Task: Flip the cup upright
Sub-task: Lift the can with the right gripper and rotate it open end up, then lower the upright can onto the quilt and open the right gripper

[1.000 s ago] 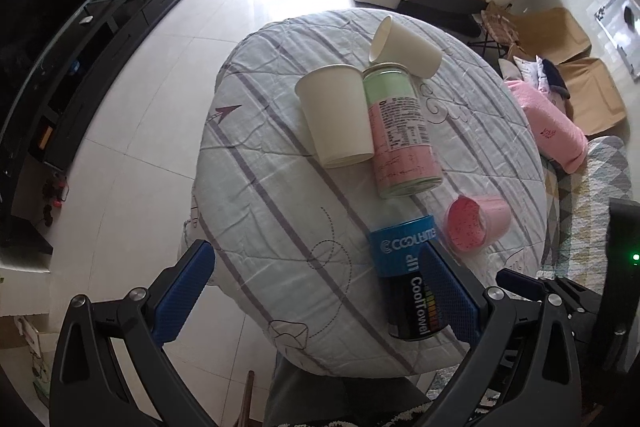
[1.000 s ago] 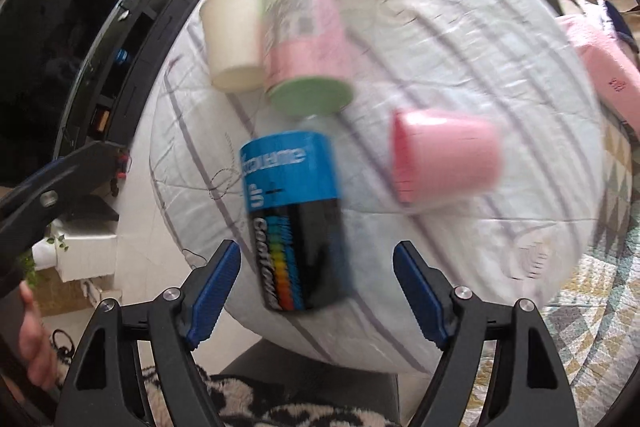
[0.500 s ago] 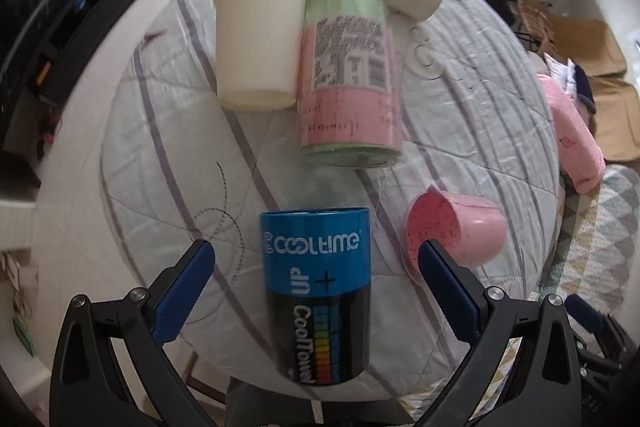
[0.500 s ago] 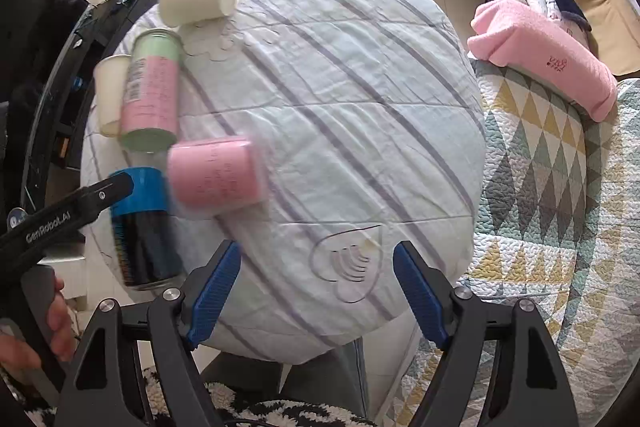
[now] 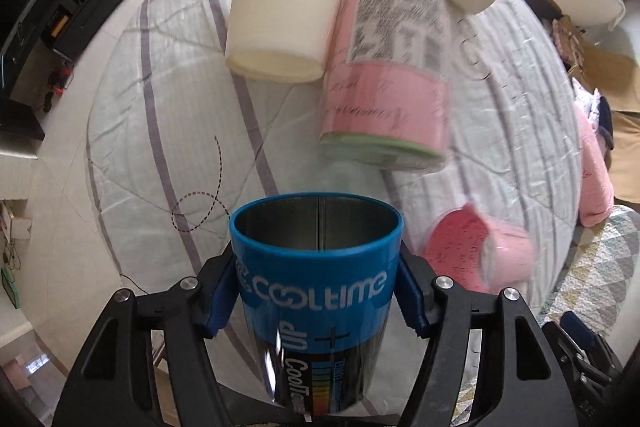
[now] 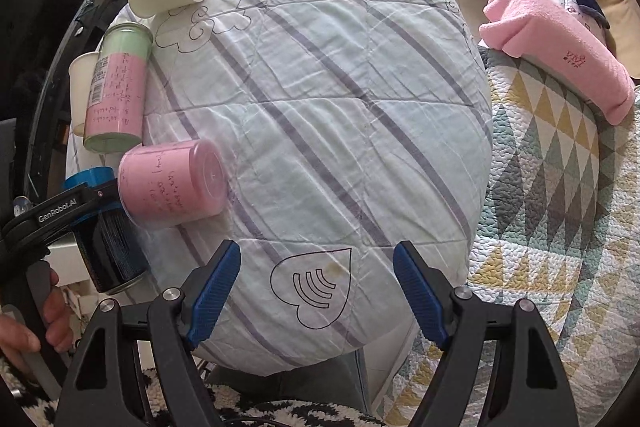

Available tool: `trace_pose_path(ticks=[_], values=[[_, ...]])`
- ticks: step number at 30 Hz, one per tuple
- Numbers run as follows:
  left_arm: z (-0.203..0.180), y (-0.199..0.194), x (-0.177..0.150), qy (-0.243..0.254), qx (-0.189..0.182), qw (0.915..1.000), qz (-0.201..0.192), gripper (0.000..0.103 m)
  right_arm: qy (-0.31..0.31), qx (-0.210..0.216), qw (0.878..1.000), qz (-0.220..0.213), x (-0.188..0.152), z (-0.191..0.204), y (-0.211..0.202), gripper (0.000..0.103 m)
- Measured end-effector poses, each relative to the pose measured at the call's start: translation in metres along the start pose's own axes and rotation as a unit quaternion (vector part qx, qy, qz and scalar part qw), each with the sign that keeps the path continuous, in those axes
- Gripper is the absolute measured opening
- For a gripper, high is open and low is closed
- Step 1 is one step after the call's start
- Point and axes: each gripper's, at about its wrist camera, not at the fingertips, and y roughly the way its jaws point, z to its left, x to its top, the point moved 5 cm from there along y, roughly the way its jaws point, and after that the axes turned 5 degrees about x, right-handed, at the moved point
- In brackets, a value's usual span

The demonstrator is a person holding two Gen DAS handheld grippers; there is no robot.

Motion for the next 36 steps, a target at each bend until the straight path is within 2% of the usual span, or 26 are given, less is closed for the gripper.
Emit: trace_pose_path(ticks=[6, 10, 13, 17, 18, 22, 28, 36], values=[[-0.003, -0.034, 0.007, 0.023, 0.015, 0.9985, -0.047, 0.068, -0.002, 0.005, 1.0, -0.013, 0.003, 0.005, -0.008, 0.08], [-0.003, -0.041, 0.004, 0.032, 0.007, 0.998, -0.054, 0.068, 0.002, 0.009, 1.0, -0.018, 0.001, 0.007, -0.01, 0.08], [-0.006, -0.031, 0.001, 0.04, 0.012, 0.9981, -0.045, 0.068, 0.005, 0.009, 1.0, -0.016, -0.003, 0.009, -0.008, 0.08], [-0.005, -0.032, 0.001, 0.053, 0.014, 0.9971, -0.054, 0.068, 0.011, 0.008, 1.0, -0.007, -0.009, 0.009, -0.002, 0.08], [-0.007, -0.03, 0.001, 0.055, 0.012, 0.9972, -0.05, 0.069, 0.012, 0.008, 1.0, -0.006, -0.01, 0.009, -0.001, 0.08], [-0.009, -0.027, -0.005, 0.055, 0.001, 0.998, -0.032, 0.087, 0.012, 0.007, 1.0, -0.005, -0.013, 0.011, -0.002, 0.08], [-0.011, -0.034, -0.007, 0.057, -0.001, 0.9973, -0.045, 0.093, 0.012, 0.005, 1.0, -0.011, -0.013, 0.01, -0.005, 0.08], [-0.011, -0.048, -0.008, 0.055, 0.0, 0.9969, -0.056, 0.093, 0.007, 0.009, 1.0, -0.013, -0.017, 0.013, -0.01, 0.08]])
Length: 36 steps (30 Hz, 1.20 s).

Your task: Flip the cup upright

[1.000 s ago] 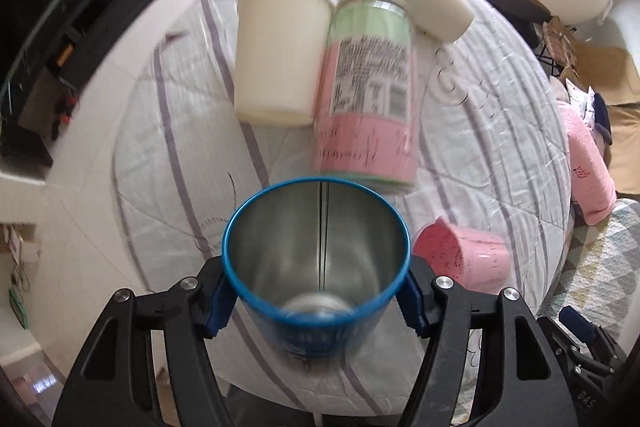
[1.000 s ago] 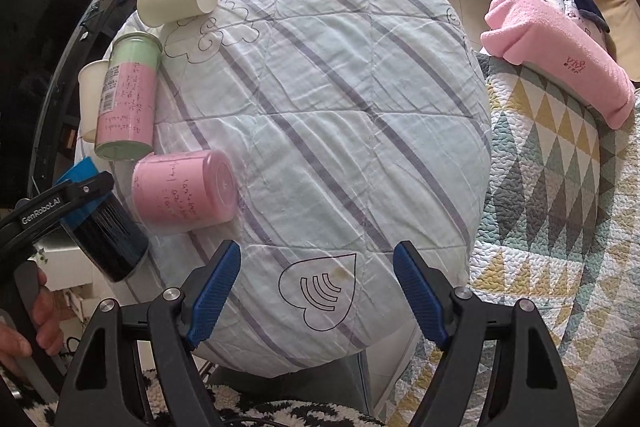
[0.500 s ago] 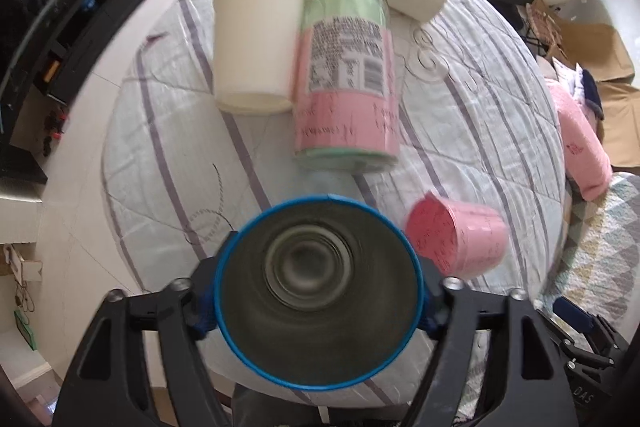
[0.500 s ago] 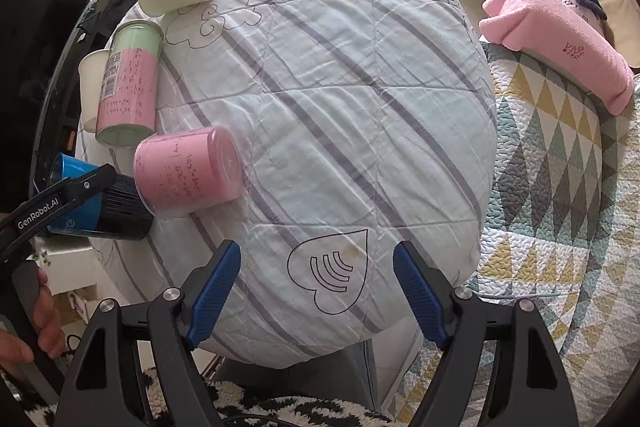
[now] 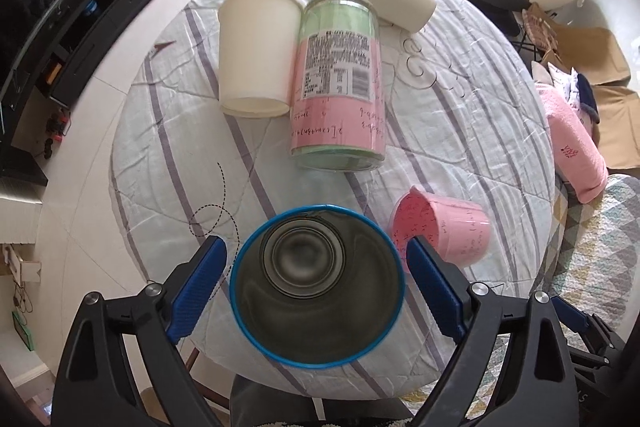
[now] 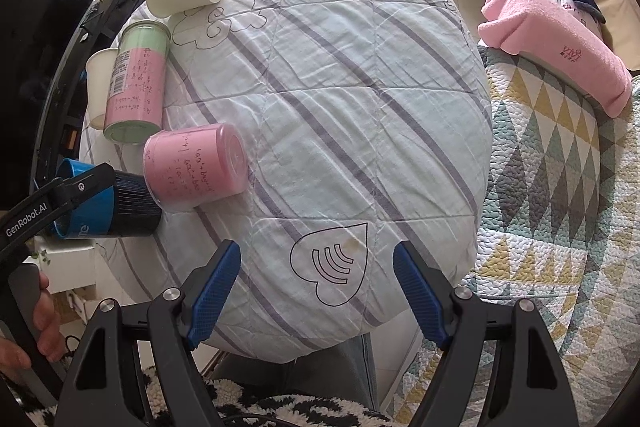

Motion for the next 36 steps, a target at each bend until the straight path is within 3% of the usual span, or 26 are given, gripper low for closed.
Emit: trace_pose_path(ticks=[8, 17, 28, 36], values=[[-0.001, -0.042, -0.003, -0.004, 0.009, 0.999, -0.043, 0.093, -0.019, 0.012, 0.999, -0.038, 0.001, 0.008, -0.029, 0.08], [0.001, -0.103, -0.032, -0.003, 0.015, 0.9948, -0.101, 0.093, -0.058, 0.032, 0.993, -0.094, -0.005, 0.027, -0.073, 0.08], [0.016, -0.147, -0.063, 0.041, -0.004, 0.9869, -0.156, 0.093, -0.073, 0.028, 0.987, -0.14, -0.04, 0.057, -0.104, 0.08], [0.033, -0.173, -0.077, 0.043, -0.009, 0.9784, -0.202, 0.093, -0.058, 0.023, 0.984, -0.169, -0.064, 0.071, -0.119, 0.08]])
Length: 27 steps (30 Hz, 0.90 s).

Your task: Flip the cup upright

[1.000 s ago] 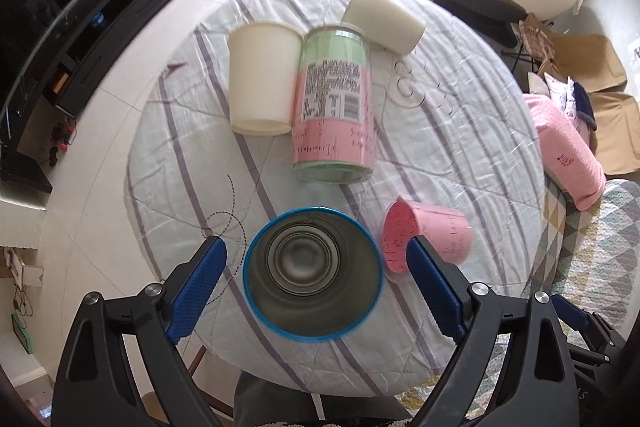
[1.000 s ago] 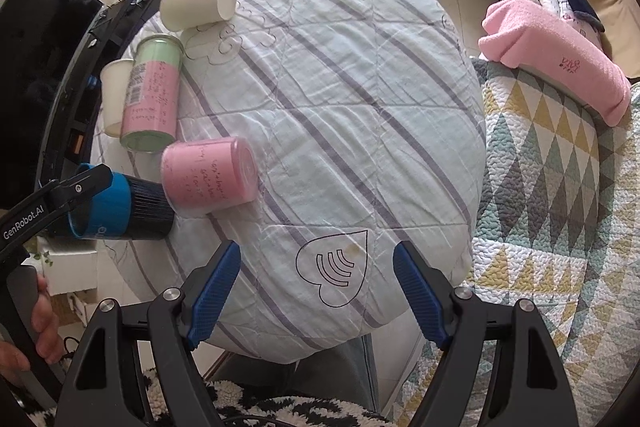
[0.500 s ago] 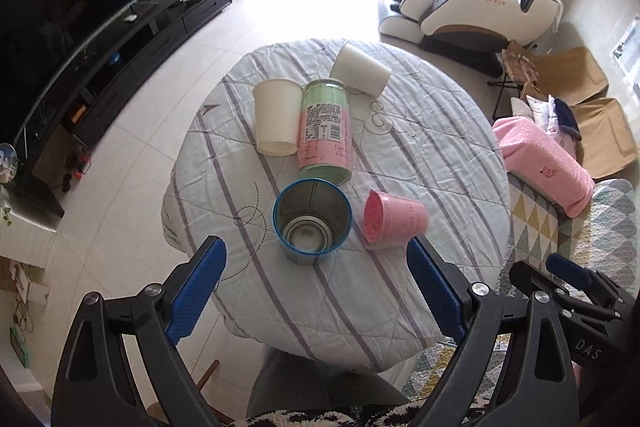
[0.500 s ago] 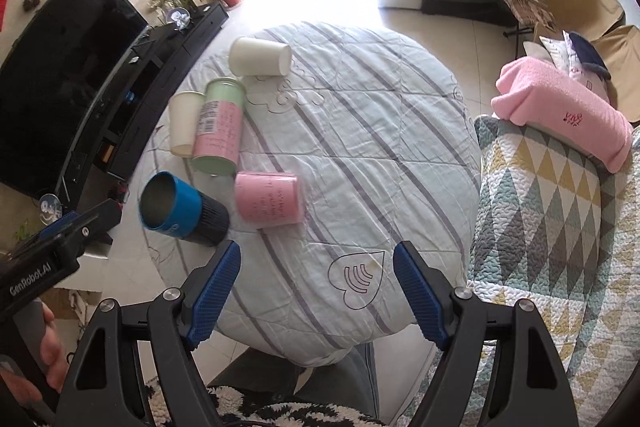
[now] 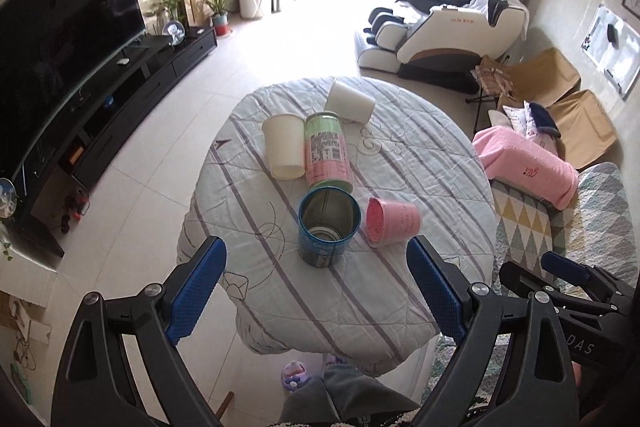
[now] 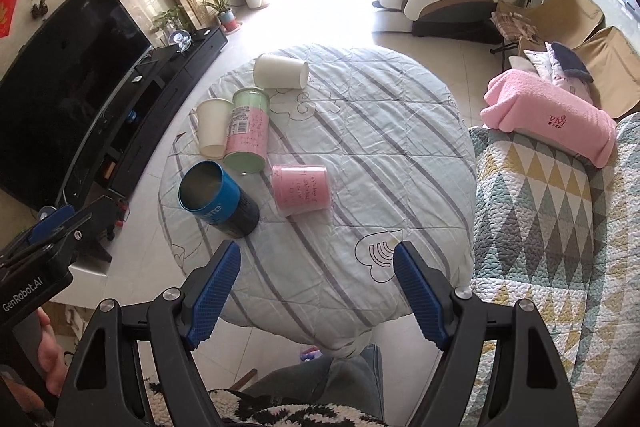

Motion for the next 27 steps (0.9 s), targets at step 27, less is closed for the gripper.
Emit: trace_pose_path(ticks=[27], values=[[-0.011, -0.047, 0.011, 0.006, 0.013, 0.989, -0.147, 0.095, 0.014, -0.025, 0.991, -0.132, 0.008, -0.014, -0.055, 0.081]])
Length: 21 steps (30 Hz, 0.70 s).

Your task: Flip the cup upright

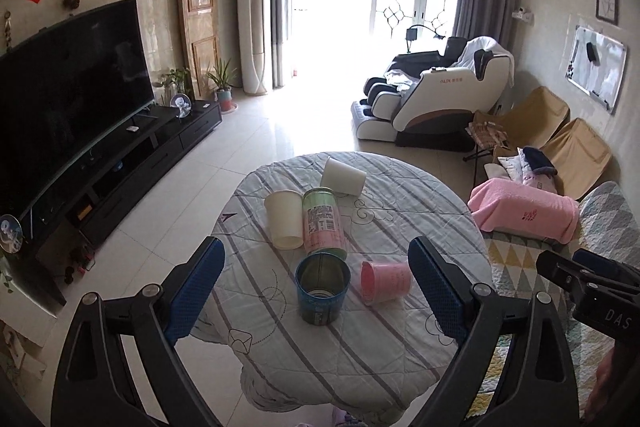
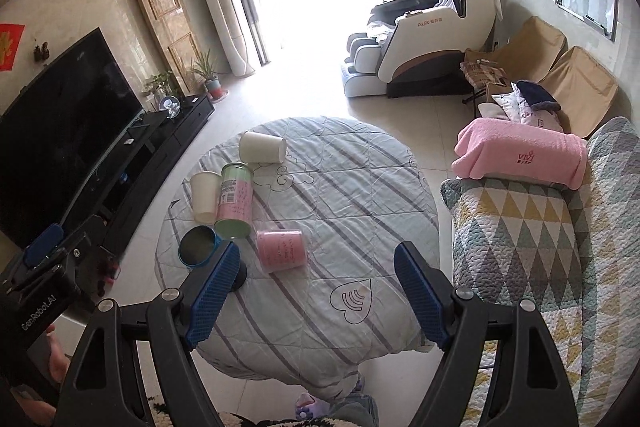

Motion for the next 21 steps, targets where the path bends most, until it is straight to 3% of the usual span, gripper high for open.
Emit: trace_pose_path(ticks=[14, 21], values=[[-0.001, -0.014, 0.01, 0.012, -0.001, 0.9986, -0.052, 0.102, -0.022, -0.013, 0.999, -0.042, 0.011, 0.007, -0.009, 0.081], [-0.002, -0.015, 0.011, 0.015, -0.003, 0.9983, -0.056, 0.102, -0.023, -0.015, 0.999, -0.041, 0.011, 0.008, -0.008, 0.081]])
